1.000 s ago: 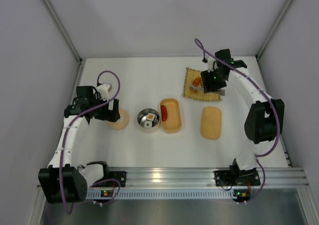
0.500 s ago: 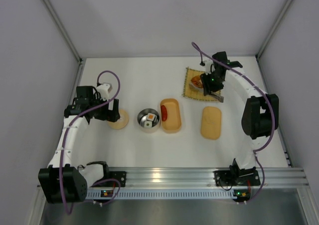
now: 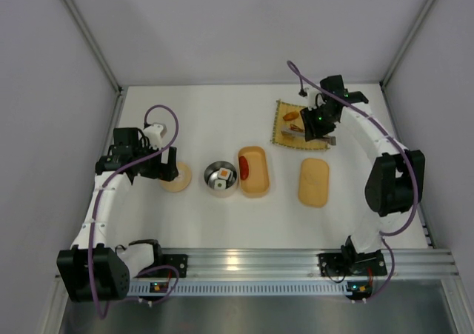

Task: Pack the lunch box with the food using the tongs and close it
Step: Pick up the fake food from the plate, then place the fake food in the packing box.

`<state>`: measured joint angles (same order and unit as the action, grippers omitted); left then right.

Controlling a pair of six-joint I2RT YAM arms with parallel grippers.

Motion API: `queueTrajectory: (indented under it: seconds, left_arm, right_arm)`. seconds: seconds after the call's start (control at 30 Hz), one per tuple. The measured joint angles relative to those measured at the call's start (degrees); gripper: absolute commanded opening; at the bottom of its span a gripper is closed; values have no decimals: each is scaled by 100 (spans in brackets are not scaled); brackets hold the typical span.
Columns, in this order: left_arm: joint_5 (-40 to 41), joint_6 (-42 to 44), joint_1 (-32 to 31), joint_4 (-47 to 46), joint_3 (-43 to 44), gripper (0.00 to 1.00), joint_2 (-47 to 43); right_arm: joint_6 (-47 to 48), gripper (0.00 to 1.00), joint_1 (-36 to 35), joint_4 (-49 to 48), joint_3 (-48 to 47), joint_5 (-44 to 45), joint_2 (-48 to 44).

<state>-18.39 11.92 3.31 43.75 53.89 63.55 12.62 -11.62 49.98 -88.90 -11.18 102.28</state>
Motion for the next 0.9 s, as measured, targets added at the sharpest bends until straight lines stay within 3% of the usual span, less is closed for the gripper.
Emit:
queueTrajectory:
  seconds: [0.5, 0.9]
  left_arm:
    - [-17, 0, 0, 2, 0, 98, -2]
    - [-22, -2, 0, 4, 0, 98, -2]
  right_arm:
    - [695, 16, -160, 391, 570, -732, -1362]
    - [1097, 18, -1261, 688, 1172, -1115, -2079]
